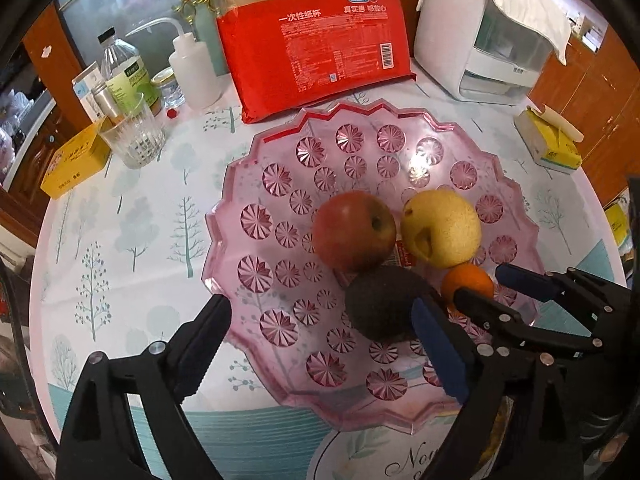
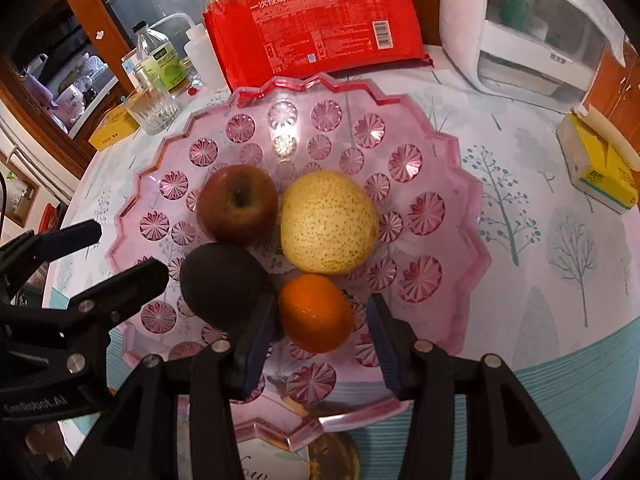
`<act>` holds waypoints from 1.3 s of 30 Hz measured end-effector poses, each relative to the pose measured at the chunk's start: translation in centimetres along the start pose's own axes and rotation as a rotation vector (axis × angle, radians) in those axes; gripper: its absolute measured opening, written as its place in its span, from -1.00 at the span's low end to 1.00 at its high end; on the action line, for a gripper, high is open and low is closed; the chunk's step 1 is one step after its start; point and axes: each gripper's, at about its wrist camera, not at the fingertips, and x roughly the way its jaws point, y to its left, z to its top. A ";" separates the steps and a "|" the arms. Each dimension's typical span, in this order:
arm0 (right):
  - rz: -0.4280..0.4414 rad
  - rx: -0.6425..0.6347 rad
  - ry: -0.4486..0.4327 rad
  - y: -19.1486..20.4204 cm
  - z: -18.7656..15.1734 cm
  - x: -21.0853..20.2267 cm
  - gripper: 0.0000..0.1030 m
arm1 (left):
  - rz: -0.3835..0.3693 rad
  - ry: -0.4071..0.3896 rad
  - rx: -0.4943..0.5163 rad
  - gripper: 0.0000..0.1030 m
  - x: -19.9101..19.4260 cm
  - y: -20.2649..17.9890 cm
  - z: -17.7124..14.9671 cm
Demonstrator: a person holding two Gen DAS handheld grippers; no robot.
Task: Organize fruits
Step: 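Open both tools and withdraw them from the bowl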
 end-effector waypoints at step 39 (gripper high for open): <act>0.034 0.077 -0.071 3.7 -3.6 -10.3 0.10 | 0.024 -0.165 0.008 0.78 -12.7 1.5 -6.3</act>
